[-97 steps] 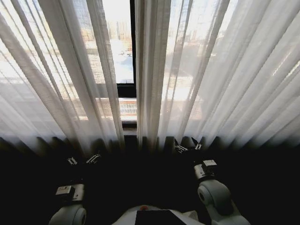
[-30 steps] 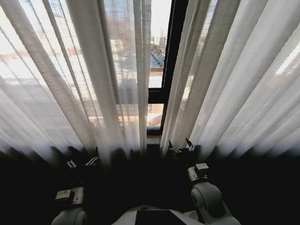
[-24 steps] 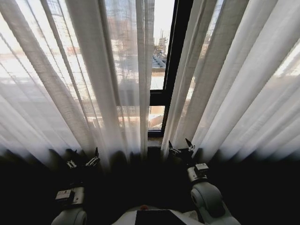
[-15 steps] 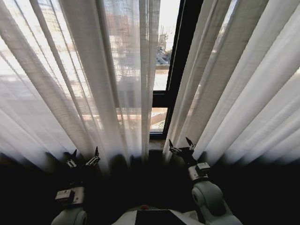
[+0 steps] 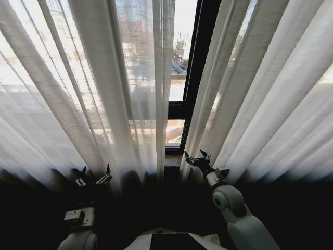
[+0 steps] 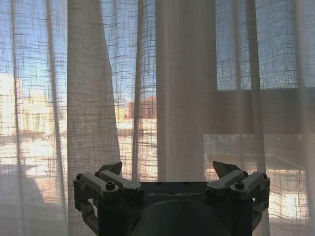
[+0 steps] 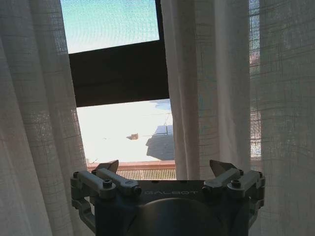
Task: Open the curtains by pulling them apart, changing their state from closed to fully open.
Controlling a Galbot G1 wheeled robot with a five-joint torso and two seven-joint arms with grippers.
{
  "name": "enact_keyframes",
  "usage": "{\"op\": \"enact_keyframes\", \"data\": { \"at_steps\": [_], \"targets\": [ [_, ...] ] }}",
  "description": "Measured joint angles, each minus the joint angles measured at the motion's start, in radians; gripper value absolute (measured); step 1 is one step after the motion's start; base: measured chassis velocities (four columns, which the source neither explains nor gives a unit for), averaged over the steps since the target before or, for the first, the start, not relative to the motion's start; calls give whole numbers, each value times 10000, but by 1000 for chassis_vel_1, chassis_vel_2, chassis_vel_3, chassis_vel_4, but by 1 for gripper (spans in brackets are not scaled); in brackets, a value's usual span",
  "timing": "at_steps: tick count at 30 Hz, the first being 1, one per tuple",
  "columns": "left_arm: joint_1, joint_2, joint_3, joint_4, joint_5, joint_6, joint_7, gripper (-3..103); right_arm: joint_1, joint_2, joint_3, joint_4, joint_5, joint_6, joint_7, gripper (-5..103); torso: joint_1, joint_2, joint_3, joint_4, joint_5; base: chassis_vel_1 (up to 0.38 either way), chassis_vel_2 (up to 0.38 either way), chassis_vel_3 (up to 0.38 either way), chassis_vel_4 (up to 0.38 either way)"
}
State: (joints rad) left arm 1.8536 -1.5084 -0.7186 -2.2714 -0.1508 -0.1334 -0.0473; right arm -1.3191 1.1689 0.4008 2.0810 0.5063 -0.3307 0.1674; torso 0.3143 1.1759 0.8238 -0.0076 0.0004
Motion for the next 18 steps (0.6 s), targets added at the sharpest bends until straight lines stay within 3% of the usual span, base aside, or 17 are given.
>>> {"op": "enact_keyframes", "data": {
  "at_steps": [18],
  "targets": [
    [-104, -159, -111, -201, -239, 83, 12, 100, 2996, 313, -1259, -2599, 394, 483, 1998, 100, -2, 1, -1, 1, -3, 0, 0, 0, 0]
  ]
}}
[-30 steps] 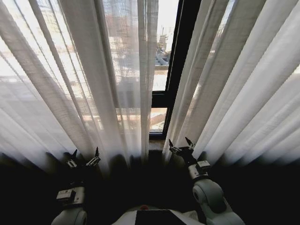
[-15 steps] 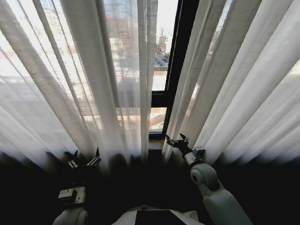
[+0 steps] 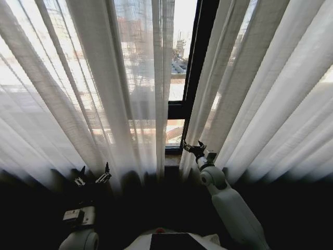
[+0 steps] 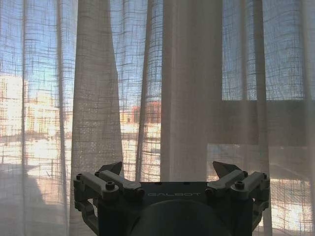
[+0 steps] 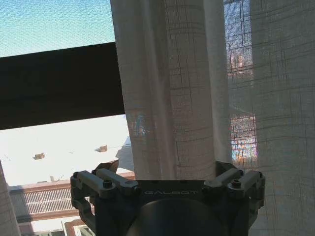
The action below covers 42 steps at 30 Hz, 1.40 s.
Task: Open the curtains by pulling them apart, changing their state from closed to fully open.
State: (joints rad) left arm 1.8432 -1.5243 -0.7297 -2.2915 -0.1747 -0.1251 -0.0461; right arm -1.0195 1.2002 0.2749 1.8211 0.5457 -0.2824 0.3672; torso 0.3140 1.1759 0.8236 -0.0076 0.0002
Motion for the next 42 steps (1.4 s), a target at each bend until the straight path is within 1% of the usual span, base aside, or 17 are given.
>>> {"op": "enact_keyframes", "data": {
  "at_steps": [3, 8, 12, 14, 18, 20, 21, 22, 23, 24, 25, 26, 27, 29, 33, 34, 42],
  "targets": [
    [8, 22, -49, -1, -4, 9, 0, 100, 470, 104, -78, -494, -14, 49, 235, 100, 0, 0, 0, 0, 0, 0, 0, 0, 0],
    [13, 35, -51, -22, -7, 9, 0, 100, 740, 136, -132, -847, -36, 217, 383, 101, 0, 0, 0, -1, 1, 0, 0, 0, 0],
    [-1, 50, -37, -68, -1, 18, 0, 100, 839, 111, -119, -918, -47, 319, 440, 80, 0, 0, 0, 0, 1, 0, 0, 0, 0],
    [-3, 51, -35, -79, 0, 19, 1, 100, 829, 102, -105, -903, -50, 326, 441, 80, 0, 0, -1, -1, 0, 0, 0, 0, 0],
    [-6, 67, -49, -99, 5, 21, 3, 100, 685, 90, -58, -791, -76, 369, 443, 59, -1, 0, -1, -2, 0, 0, 0, 0, 0],
    [-2, 70, -55, -100, 5, 21, 3, 100, 661, 97, -54, -767, -81, 374, 444, 59, -1, 0, 0, -2, 0, 0, 0, 0, 0],
    [10, 75, -69, -102, 6, 19, 3, 100, 610, 118, -47, -706, -93, 384, 443, 48, -1, 1, -1, -2, 1, 0, 0, 0, 0],
    [18, 77, -76, -104, 5, 17, 4, 100, 583, 137, -41, -670, -99, 394, 443, 48, -1, 1, -1, -1, 1, 0, 0, 0, 0],
    [22, 79, -78, -104, 6, 14, 3, 100, 562, 155, -40, -639, -102, 407, 442, 42, -1, 1, -1, -1, 0, 0, 0, 0, 0],
    [22, 79, -78, -104, 6, 14, 3, 100, 562, 155, -40, -639, -102, 407, 442, 42, -1, 1, -1, -1, 0, 0, 0, 0, 0],
    [25, 78, -79, -104, 5, 12, 4, 100, 551, 162, -39, -621, -103, 414, 442, 37, -1, 1, -1, -1, 0, 0, 0, 0, 0],
    [29, 77, -79, -104, 5, 9, 4, 100, 532, 172, -37, -591, -105, 423, 441, 37, -1, 1, -1, -1, 0, 0, 0, 0, 0],
    [35, 67, -73, -105, 4, -7, 3, 100, 503, 173, -30, -540, -108, 441, 438, 27, -1, 1, -1, 0, 0, 0, 0, 0, 0],
    [41, 59, -70, -106, 4, -19, 3, 100, 480, 168, -28, -502, -108, 471, 434, 27, -2, 1, -1, -1, 1, 0, 0, 0, 0],
    [52, 51, -81, -112, 1, -64, 0, 100, 391, 115, -19, -384, -107, 633, 404, 5, -1, 1, -1, -1, 0, 0, 0, 0, 0],
    [56, 51, -86, -111, -1, -79, -1, 100, 382, 109, -18, -361, -107, 645, 397, 2, -1, 1, -1, -1, 0, 0, 0, 0, 0],
    [101, 51, -91, -110, -2, -187, -2, 100, 336, 105, -18, -246, -106, 742, 362, 0, -1, 1, -1, -1, 0, 0, 0, 0, 0]
  ]
}}
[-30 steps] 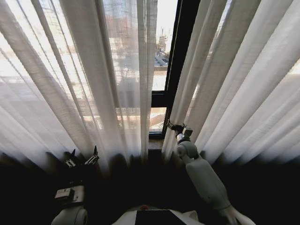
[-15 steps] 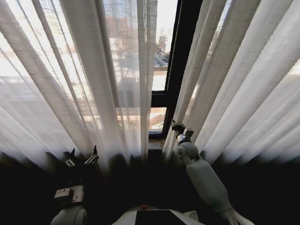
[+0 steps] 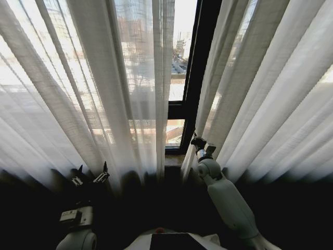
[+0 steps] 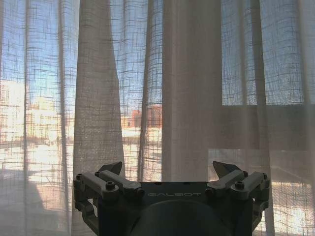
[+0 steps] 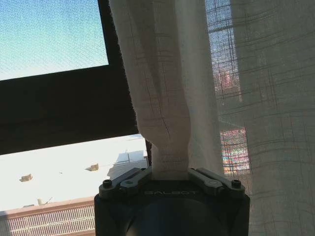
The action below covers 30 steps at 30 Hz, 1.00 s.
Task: Open the curtains by pulling them apart, changing their state from closed to fully open.
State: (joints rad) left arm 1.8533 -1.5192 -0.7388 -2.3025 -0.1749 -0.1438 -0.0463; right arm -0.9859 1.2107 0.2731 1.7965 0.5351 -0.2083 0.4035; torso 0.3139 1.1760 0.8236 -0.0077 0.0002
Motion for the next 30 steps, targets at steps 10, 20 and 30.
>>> {"op": "enact_keyframes", "data": {
  "at_steps": [10, 20, 30],
  "targets": [
    [40, 20, 47, -57, 35, -11, 0, 100, -280, -21, 326, 218, 25, 4, -340, 0, 0, 1, 0, 0, 0, 0, 0, 0, 0],
    [50, 30, 97, -108, 227, -7, 12, 100, -471, 7, 645, 321, 18, 5, -396, 0, 0, 1, -1, 0, -1, -81, -91, 94, 75],
    [69, 6, 144, -74, 276, -69, 19, 100, -583, -30, 743, 443, 14, 5, -429, 0, 1, 1, 0, -1, 1, -254, -260, 271, 254]
  ]
}}
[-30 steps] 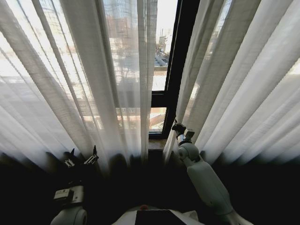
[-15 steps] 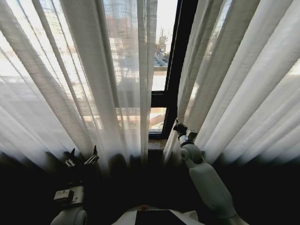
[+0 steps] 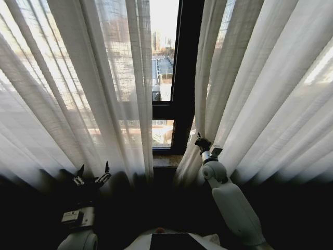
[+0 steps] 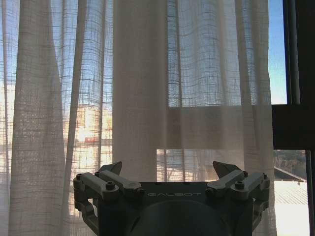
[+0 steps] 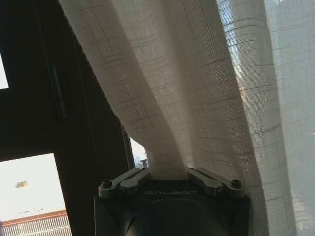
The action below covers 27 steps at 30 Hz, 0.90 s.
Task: Open the curtains by pulling them apart, changing their state from closed to fully open.
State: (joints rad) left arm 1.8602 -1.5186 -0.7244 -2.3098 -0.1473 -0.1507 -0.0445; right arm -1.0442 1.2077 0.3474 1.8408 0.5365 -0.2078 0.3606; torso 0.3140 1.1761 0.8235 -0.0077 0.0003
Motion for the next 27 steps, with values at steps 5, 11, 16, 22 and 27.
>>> {"op": "enact_keyframes", "data": {
  "at_steps": [5, 11, 16, 22, 27],
  "targets": [
    [64, 0, 8, 72, -13, -136, 3, 100, -52, 5, 10, 37, -3, 1, 3, 0, 1, 0, 0, 1, -3, -309, -325, 343, 332],
    [73, -3, 13, 111, -23, -188, 6, 100, -82, 0, 92, 42, -9, 8, 6, 0, -1, 0, 0, 1, 0, -354, -364, 364, 355],
    [61, 1, 15, 123, -34, -193, 8, 100, -137, -1, 179, 42, -11, 9, 20, 0, -1, 1, -1, 1, 0, -346, -374, 343, 351],
    [53, 21, 17, 150, -34, -194, 10, 100, -175, 3, 257, 41, -11, 9, 22, 0, -1, 0, 0, 2, -3, -368, -344, 365, 338],
    [45, 31, 47, 225, -34, -200, 19, 100, -209, 14, 310, 5, -26, 17, 13, 0, 0, 0, 0, 1, -1, -359, -339, 363, 329]
  ]
}}
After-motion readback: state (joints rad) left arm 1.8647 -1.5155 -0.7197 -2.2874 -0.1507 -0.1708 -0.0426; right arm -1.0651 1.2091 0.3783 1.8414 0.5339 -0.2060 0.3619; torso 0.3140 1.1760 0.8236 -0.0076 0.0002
